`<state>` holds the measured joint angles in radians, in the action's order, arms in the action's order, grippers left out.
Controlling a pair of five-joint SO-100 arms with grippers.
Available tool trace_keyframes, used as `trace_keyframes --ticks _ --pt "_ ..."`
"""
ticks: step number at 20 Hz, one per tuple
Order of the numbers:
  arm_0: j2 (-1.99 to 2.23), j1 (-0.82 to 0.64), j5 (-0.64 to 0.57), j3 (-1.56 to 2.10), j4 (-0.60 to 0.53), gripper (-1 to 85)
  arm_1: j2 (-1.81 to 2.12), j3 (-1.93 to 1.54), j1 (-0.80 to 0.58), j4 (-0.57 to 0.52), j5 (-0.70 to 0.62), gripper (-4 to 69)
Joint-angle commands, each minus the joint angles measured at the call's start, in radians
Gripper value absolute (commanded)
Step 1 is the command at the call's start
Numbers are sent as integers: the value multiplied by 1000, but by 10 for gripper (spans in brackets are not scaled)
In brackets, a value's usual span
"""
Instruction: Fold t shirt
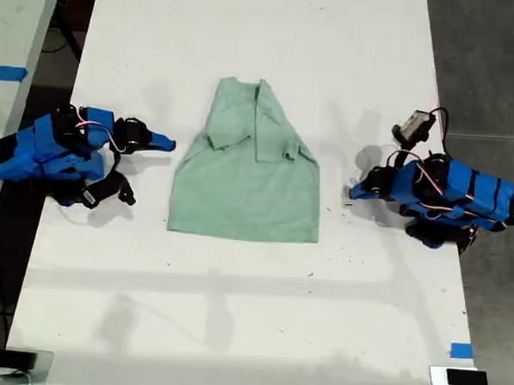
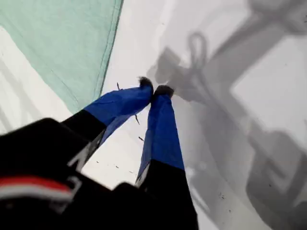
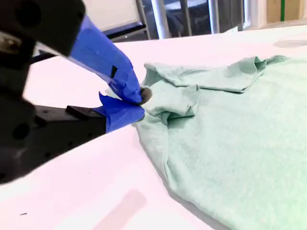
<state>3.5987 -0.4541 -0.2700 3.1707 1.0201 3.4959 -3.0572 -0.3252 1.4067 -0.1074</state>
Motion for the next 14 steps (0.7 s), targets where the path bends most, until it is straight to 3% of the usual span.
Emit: trace_keyframes --ticks 1,2,5,7,8,9,14 --pt "8 6 17 0 -14 -1 12 -9 2 3 23 53" --pt "8 6 17 0 -15 -1 12 -11 0 0 5 17" --pt "8 9 11 3 -11 -1 12 -12 -9 -5 -31 32" --pt "8 23 -6 0 -12 80 12 -12 -15 -5 -26 174" --pt "8 18 -6 -2 -8 84 12 -12 -18 -5 -32 177" --pt "8 20 -11 -2 -12 31 12 -12 -21 -5 -37 25" --pt "8 14 -5 3 -9 -1 12 -17 -28 -9 -46 19"
